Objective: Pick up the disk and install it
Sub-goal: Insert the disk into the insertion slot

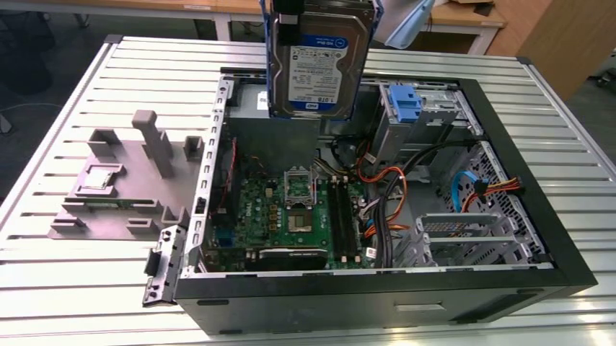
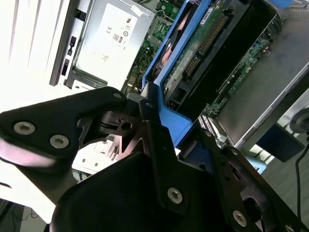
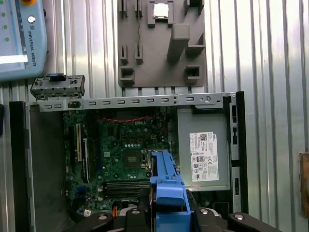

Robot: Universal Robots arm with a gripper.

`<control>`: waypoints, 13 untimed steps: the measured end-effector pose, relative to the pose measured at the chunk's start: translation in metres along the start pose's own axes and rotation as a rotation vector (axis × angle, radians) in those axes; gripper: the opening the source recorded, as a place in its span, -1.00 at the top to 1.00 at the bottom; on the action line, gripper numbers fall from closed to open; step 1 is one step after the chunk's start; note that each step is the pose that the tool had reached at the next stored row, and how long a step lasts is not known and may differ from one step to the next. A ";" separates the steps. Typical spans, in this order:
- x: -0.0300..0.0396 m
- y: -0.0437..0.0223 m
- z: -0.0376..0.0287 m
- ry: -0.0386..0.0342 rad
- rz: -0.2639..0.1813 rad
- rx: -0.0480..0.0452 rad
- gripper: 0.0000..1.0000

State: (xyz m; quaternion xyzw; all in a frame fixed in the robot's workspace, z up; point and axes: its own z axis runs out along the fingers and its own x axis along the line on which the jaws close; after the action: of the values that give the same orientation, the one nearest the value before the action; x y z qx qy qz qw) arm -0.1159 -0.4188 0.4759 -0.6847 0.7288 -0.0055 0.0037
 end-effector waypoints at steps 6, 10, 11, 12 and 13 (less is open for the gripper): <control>0.0005 -0.0001 0.0000 0.0000 0.000 0.0000 0.26; 0.0032 -0.0002 0.0000 0.0000 -0.001 -0.0001 0.26; 0.0043 -0.0003 0.0000 0.0001 -0.001 -0.0001 0.26; 0.0059 -0.0004 0.0000 0.0000 -0.001 0.0000 0.26; 0.0075 -0.0005 0.0000 0.0000 -0.001 0.0000 0.26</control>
State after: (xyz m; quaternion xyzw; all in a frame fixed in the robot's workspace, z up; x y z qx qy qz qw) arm -0.1159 -0.4263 0.4759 -0.6851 0.7284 -0.0055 0.0037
